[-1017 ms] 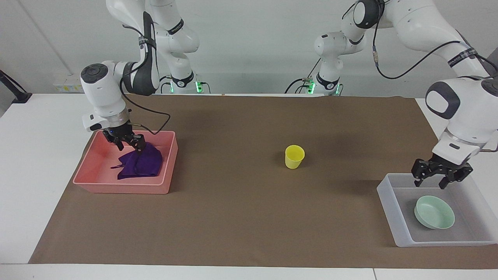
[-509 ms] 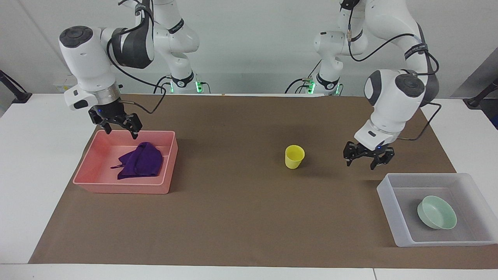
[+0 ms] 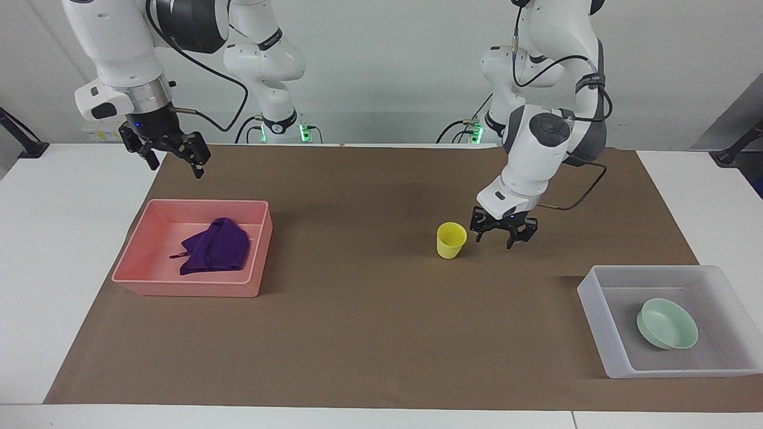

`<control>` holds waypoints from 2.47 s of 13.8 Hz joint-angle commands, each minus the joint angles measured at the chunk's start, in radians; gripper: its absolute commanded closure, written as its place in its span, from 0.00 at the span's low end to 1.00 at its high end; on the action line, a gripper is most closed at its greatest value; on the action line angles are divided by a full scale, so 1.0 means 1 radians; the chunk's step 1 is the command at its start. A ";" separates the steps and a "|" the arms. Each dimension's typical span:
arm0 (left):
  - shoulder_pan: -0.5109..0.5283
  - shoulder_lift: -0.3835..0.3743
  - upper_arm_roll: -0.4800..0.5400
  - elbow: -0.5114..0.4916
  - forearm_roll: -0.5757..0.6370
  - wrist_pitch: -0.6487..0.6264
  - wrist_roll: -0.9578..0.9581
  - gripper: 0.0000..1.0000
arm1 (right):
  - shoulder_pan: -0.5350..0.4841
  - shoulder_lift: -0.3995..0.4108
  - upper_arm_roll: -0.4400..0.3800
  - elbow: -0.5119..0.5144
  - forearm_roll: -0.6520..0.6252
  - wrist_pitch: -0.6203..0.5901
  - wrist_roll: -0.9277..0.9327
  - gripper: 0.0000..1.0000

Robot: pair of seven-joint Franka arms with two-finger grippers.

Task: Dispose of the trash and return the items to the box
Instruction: 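Reach the left gripper to the yellow cup while the right gripper withdraws, then grasp the yellow cup with the left gripper and lift it toward the clear box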

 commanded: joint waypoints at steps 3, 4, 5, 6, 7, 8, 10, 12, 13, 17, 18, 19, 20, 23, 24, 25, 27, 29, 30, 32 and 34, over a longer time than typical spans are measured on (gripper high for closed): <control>-0.086 -0.037 0.018 -0.154 -0.011 0.136 -0.091 0.27 | 0.111 0.009 -0.083 0.033 0.018 -0.036 -0.042 0.00; -0.090 -0.035 0.016 -0.168 -0.011 0.159 -0.108 0.27 | 0.113 0.006 -0.095 0.027 0.018 -0.048 -0.047 0.00; -0.097 -0.034 0.016 -0.182 -0.011 0.165 -0.109 0.31 | 0.107 0.002 -0.091 0.021 0.018 -0.051 -0.065 0.00; -0.097 -0.035 0.016 -0.199 -0.011 0.171 -0.106 0.39 | 0.089 0.000 -0.085 0.022 0.018 -0.054 -0.079 0.00; -0.097 -0.038 0.016 -0.220 -0.011 0.188 -0.106 0.59 | 0.069 0.001 -0.062 0.024 0.016 -0.059 -0.080 0.00; -0.097 -0.041 0.016 -0.236 -0.011 0.217 -0.106 0.88 | 0.066 0.000 -0.054 0.024 0.016 -0.068 -0.079 0.00; -0.096 -0.040 0.016 -0.228 -0.011 0.220 -0.105 1.00 | 0.070 -0.002 -0.054 0.022 0.016 -0.070 -0.077 0.00; -0.090 -0.044 0.016 -0.221 -0.011 0.213 -0.102 1.00 | 0.075 -0.003 -0.054 0.021 0.018 -0.073 -0.076 0.00; -0.080 -0.063 0.018 -0.212 -0.011 0.198 -0.097 1.00 | 0.076 -0.003 -0.054 0.019 0.018 -0.073 -0.070 0.00; 0.017 -0.147 0.027 -0.160 -0.011 0.095 -0.088 1.00 | 0.076 -0.005 -0.054 0.016 0.019 -0.080 -0.062 0.00; 0.050 -0.152 0.028 -0.134 -0.011 0.075 -0.065 1.00 | 0.076 -0.005 -0.054 0.016 0.021 -0.082 -0.050 0.00; 0.091 -0.150 0.027 -0.109 -0.013 0.057 -0.042 1.00 | 0.075 -0.005 -0.054 0.016 0.021 -0.078 -0.035 0.00; 0.122 -0.141 0.027 -0.083 -0.013 0.049 -0.018 1.00 | 0.075 -0.005 -0.054 0.012 0.025 -0.073 -0.030 0.00; 0.221 -0.107 0.027 0.006 -0.034 0.030 0.059 1.00 | 0.067 -0.020 -0.056 -0.016 0.064 -0.073 -0.025 0.00; 0.255 -0.083 0.027 0.055 -0.049 0.003 0.096 1.00 | 0.069 -0.022 -0.054 -0.016 0.064 -0.079 -0.016 0.00; 0.292 -0.060 0.027 0.112 -0.056 -0.020 0.134 1.00 | 0.073 -0.022 -0.054 -0.016 0.064 -0.081 -0.010 0.00; 0.358 -0.005 0.028 0.216 -0.051 -0.060 0.188 1.00 | 0.075 -0.022 -0.054 -0.014 0.064 -0.073 -0.011 0.00; 0.429 0.058 0.027 0.308 -0.045 -0.077 0.265 1.00 | 0.075 -0.023 -0.054 -0.017 0.064 -0.073 -0.010 0.00; 0.458 0.095 0.028 0.362 -0.045 -0.089 0.283 1.00 | 0.078 -0.022 -0.054 -0.017 0.062 -0.070 -0.010 0.00; 0.507 0.168 0.027 0.481 -0.045 -0.126 0.314 1.00 | 0.078 -0.022 -0.054 -0.017 0.062 -0.070 -0.013 0.00; 0.548 0.233 0.022 0.573 -0.045 -0.152 0.355 1.00 | 0.078 -0.023 -0.054 -0.017 0.062 -0.079 -0.010 0.00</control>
